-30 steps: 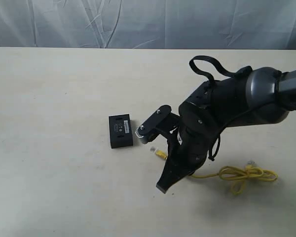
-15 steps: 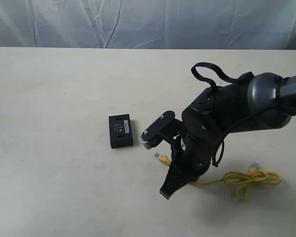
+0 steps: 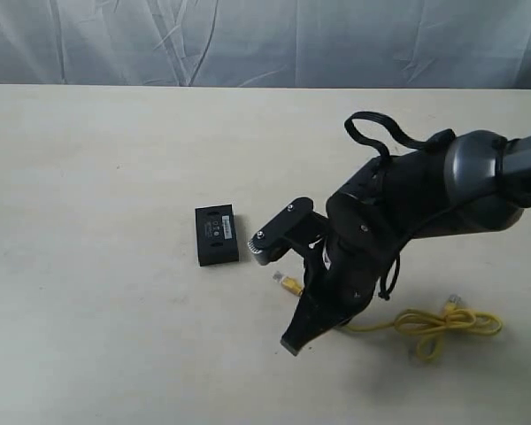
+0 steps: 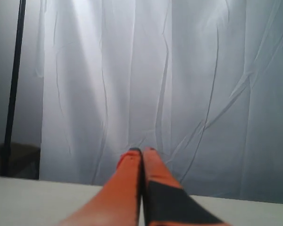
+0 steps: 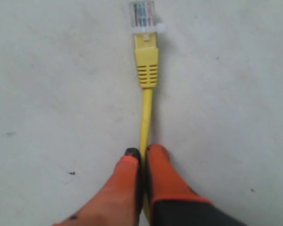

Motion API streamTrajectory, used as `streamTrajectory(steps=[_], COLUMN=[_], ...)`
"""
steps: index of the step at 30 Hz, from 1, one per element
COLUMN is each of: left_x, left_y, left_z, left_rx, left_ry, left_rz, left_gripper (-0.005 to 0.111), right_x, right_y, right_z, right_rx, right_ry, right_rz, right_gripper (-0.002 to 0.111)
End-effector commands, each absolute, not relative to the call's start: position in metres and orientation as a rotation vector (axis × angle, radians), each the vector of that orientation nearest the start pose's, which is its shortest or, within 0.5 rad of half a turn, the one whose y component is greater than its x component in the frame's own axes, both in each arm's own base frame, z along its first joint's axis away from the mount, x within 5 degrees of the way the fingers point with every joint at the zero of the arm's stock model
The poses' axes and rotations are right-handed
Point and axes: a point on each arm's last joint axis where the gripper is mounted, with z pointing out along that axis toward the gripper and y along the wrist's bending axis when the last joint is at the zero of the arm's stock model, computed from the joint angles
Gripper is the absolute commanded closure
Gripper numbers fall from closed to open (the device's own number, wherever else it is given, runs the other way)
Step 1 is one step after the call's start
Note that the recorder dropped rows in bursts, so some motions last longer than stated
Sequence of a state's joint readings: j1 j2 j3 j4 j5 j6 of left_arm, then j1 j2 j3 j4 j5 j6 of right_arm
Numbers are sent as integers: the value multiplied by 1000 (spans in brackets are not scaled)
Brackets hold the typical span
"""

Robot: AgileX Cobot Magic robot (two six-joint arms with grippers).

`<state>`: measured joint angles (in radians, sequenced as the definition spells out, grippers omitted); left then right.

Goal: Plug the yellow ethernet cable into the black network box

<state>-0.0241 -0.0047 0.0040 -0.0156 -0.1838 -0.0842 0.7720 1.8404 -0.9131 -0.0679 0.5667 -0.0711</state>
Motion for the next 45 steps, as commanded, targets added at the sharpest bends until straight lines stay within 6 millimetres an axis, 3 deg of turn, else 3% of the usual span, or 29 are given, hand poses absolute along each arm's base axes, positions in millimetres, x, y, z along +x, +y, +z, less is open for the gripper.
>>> streamTrajectory(steps=[1, 6, 13, 15, 19, 22, 26, 30, 33, 35, 40, 45], left_x=[57, 79, 158, 189, 242, 276, 307, 321, 324, 324, 325, 325], left_y=[-1, -1, -1, -1, -6, -18, -35, -36, -35, -35, -35, -35], left_z=[231, 269, 310, 307, 280, 257, 226, 205, 203, 203, 204, 204], left_rx=[-127, -24, 135, 191, 286, 385, 507, 523, 506, 505, 490, 493], left_ry=[1416, 1575, 1912, 2056, 2309, 2444, 2572, 2653, 2636, 2634, 2625, 2631], left_rz=[-172, -54, 108, 142, 92, -62, -318, -363, -340, -338, -339, -346], left_gripper=[107, 107, 107, 107, 107, 107, 107, 107, 107, 107, 107, 107], right_x=[227, 227, 227, 227, 227, 227, 225, 222, 219, 218, 227, 235], right_y=[216, 216, 216, 216, 216, 216, 222, 245, 279, 295, 309, 308], right_z=[126, 126, 126, 126, 126, 126, 128, 144, 166, 168, 142, 136], right_rx=[-1250, -1255, -1255, -1255, -1261, -1348, -1322, -1377, -1380, -1394, -1348, -1203], right_ry=[2658, 2654, 2654, 2654, 2652, 2606, 2614, 2571, 2497, 2479, 2569, 2642], right_rz=[61, 63, 63, 63, 62, 54, 122, 159, 259, 290, 283, 176], right_gripper=[109, 109, 109, 109, 109, 109, 109, 109, 109, 109, 109, 109])
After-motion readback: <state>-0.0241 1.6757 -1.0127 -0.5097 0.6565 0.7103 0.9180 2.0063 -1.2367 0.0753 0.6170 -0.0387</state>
